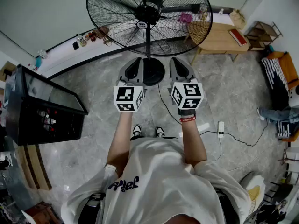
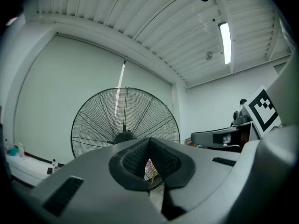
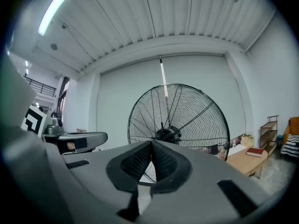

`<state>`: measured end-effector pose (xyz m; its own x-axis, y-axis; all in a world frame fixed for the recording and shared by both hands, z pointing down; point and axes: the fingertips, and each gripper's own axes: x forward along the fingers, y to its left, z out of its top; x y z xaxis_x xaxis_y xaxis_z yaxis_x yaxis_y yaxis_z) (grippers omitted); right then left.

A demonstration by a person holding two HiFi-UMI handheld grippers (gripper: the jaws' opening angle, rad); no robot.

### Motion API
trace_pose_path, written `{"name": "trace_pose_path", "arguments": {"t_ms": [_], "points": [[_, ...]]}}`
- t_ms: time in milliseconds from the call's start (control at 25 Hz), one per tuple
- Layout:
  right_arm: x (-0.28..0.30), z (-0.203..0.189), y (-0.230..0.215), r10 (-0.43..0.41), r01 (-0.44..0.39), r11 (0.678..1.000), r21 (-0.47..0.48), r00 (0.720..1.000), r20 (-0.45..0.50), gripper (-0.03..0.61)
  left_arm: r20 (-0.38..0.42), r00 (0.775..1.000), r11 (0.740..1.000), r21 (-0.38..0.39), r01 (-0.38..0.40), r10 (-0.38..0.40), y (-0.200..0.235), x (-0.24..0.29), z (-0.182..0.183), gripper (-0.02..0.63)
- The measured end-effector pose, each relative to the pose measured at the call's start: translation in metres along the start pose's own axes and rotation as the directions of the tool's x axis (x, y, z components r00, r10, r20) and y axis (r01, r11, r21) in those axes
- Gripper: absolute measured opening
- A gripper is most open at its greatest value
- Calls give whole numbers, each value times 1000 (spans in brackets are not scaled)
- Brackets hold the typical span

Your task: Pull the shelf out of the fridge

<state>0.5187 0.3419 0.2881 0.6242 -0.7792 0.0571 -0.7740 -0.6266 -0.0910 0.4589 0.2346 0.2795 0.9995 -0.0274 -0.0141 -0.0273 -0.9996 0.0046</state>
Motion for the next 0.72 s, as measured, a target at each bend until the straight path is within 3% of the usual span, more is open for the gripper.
{"name": "trace_pose_path", "arguments": {"t_ms": [200,400,560,720], "points": [[12,-12,6,72,-72,997,21,997,-14,14,-9,997,997,-4,-75,75,8,-4,-12,17],[38,-34,50,240,-239,971,32,969,-59,14,-32,972,973,-7,-233,232,40,-39,-29,17],[59,-55,102,382,-378,924,58,919,-98,14,-55,927,928,-8,-373,372,74,-79,-42,17],[65,-70,179,536,-531,844,73,834,-133,14,-67,850,850,-34,-525,523,114,-141,-48,17]]}}
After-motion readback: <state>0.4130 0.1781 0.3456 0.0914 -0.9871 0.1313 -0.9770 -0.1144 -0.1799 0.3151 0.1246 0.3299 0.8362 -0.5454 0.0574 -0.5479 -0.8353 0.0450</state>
